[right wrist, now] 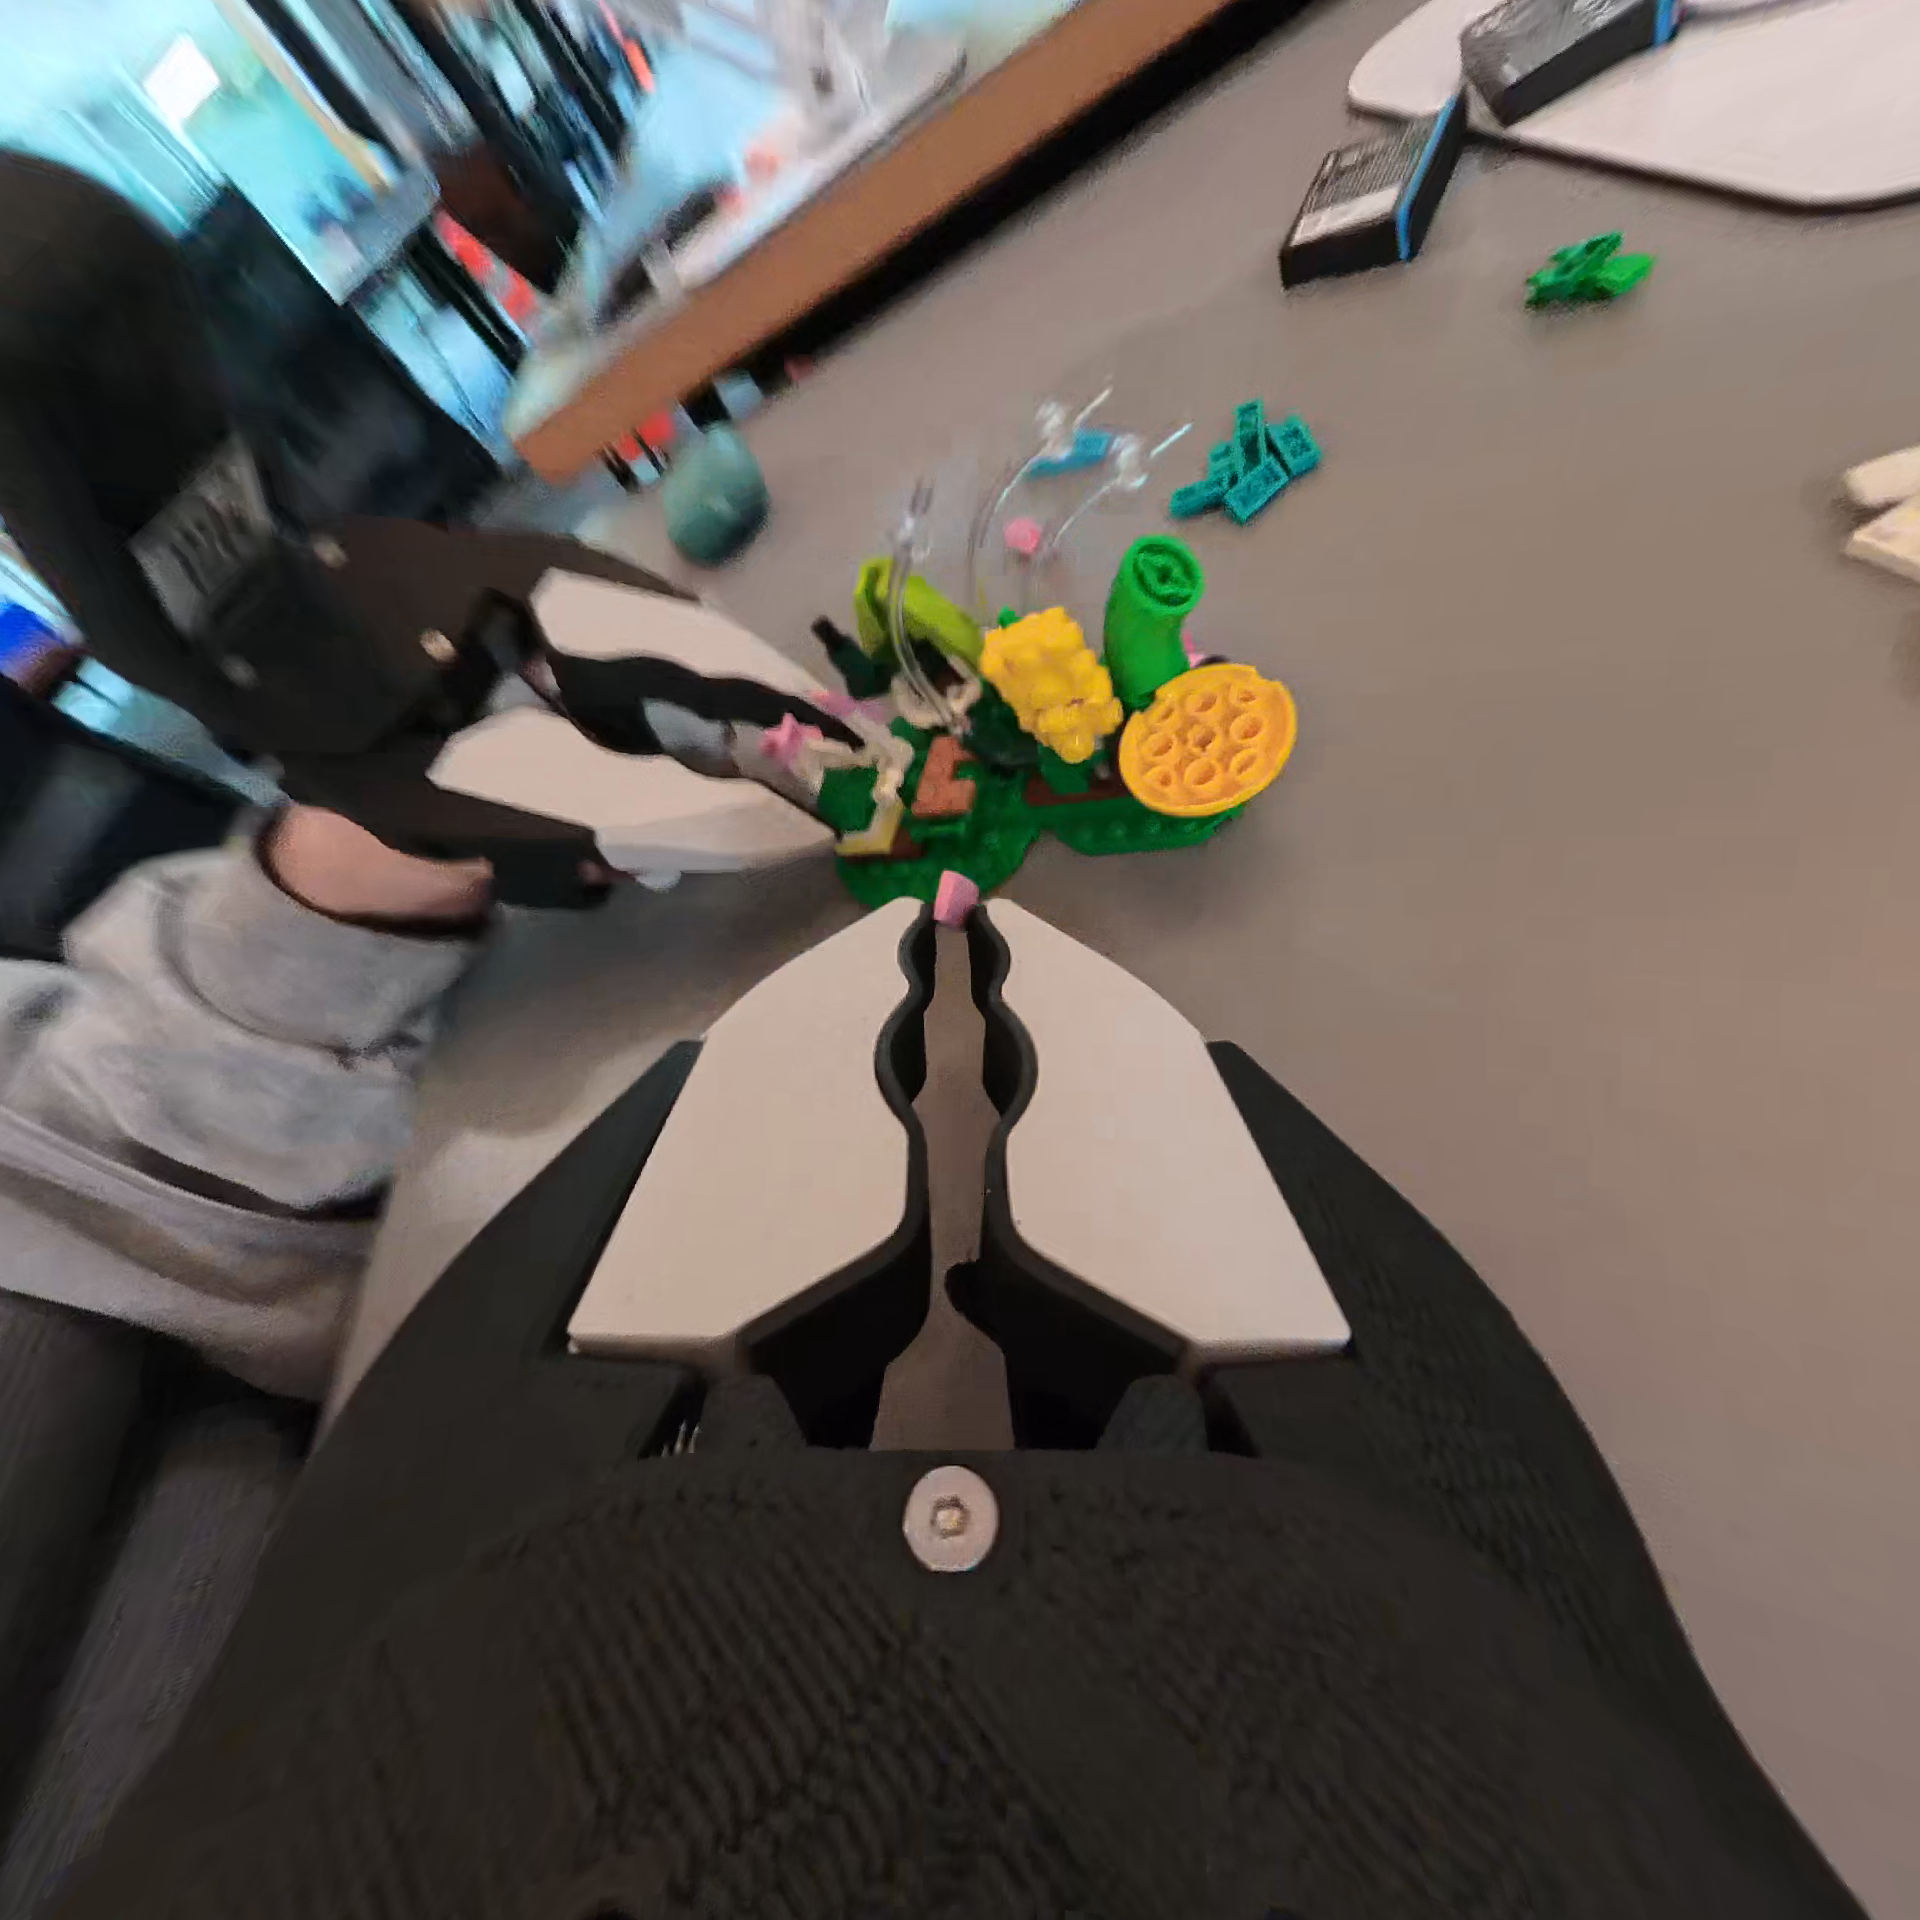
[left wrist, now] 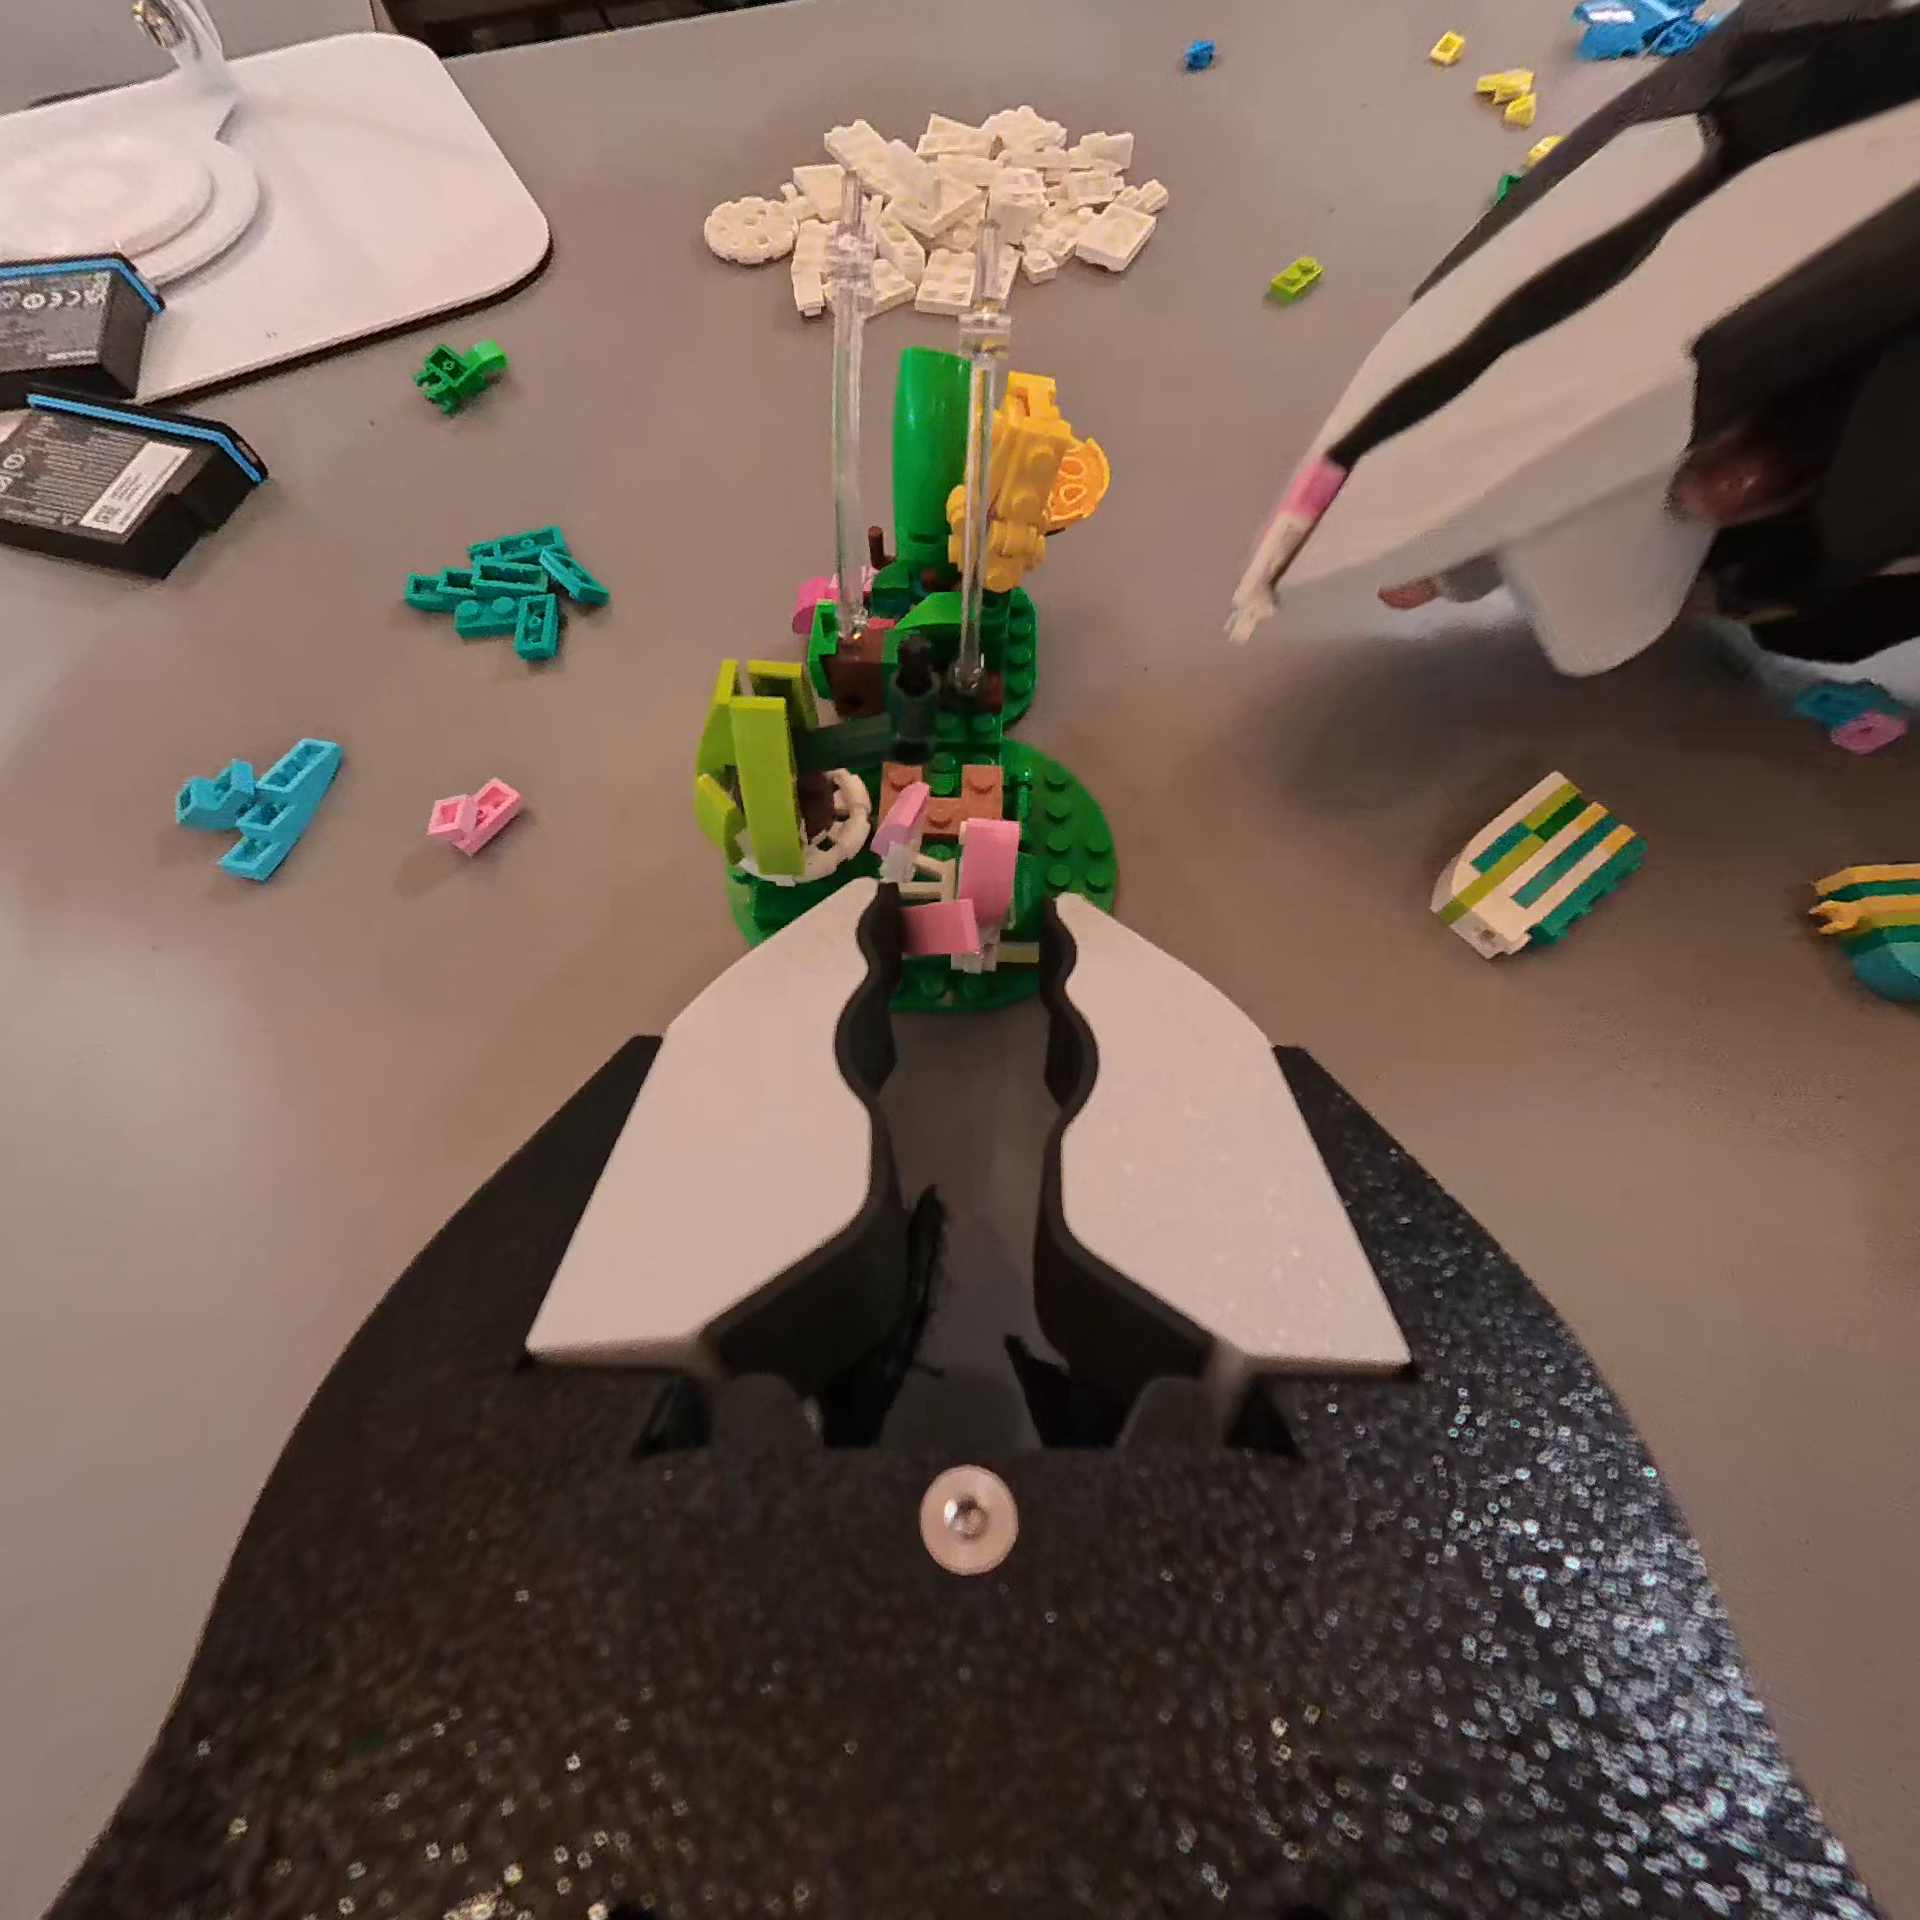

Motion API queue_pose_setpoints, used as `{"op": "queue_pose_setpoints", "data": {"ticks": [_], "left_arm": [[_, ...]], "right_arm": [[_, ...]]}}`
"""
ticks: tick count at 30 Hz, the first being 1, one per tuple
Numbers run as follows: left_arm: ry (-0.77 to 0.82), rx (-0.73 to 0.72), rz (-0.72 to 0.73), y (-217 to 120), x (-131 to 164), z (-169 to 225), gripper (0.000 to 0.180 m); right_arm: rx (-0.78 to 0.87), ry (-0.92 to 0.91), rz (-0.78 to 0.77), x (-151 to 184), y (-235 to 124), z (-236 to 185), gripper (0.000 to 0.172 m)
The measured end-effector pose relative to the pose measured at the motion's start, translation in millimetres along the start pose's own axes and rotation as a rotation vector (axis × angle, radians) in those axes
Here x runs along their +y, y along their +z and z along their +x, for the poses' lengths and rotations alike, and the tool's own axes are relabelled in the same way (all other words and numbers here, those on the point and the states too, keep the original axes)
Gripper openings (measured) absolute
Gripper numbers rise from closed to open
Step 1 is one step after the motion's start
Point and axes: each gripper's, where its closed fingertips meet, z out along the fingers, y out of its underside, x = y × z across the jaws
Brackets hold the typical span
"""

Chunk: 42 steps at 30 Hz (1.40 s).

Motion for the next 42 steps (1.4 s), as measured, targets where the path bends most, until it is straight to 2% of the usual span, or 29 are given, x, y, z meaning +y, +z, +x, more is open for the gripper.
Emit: {"op": "queue_pose_setpoints", "data": {"ticks": [3, 8, 11, 13, 17, 23, 30, 35, 40, 41, 42], "left_arm": [[-0.003, 0.013, 0.005, 0, -1, 1, 0.026], [-0.022, 0.061, 0.014, -1, -2, 5, 0.025], [-0.038, 0.107, 0.013, -1, -2, 10, 0.028], [-0.046, 0.165, 0.012, 0, -3, 19, 0.026], [-0.02, 0.236, 0.011, 1, -5, 33, 0.028], [0.026, 0.412, -0.008, -13, 4, 48, 0.017], [0.112, 0.414, -0.047, -21, 11, 47, 0.016], [0.106, 0.403, -0.036, -18, 9, 48, 0.014], [0.155, 0.388, -0.032, -16, 9, 50, 0.009], [0.164, 0.378, -0.034, -15, 9, 49, 0.008], [0.164, 0.373, -0.034, -15, 10, 48, 0.008]], "right_arm": [[0.126, -0.165, -0.144, 13, 5, 5, 0.005], [0.215, -0.354, -0.219, 17, 4, 9, 0.006], [0.206, -0.445, -0.301, 26, 0, 6, 0.023], [0.18, -0.463, -0.317, 27, -1, -1, 0.029], [0.135, -0.446, -0.225, 12, 4, -17, 0.028], [0.032, -0.419, -0.179, 11, 24, -36, 0.029], [-0.075, -0.439, -0.216, 19, 30, -52, 0.021], [-0.115, -0.418, -0.216, 21, 32, -60, 0.013], [-0.129, -0.4, -0.235, 25, 35, -61, 0.018], [-0.131, -0.409, -0.249, 28, 36, -62, 0.016], [-0.134, -0.427, -0.252, 29, 36, -63, 0.007]]}}
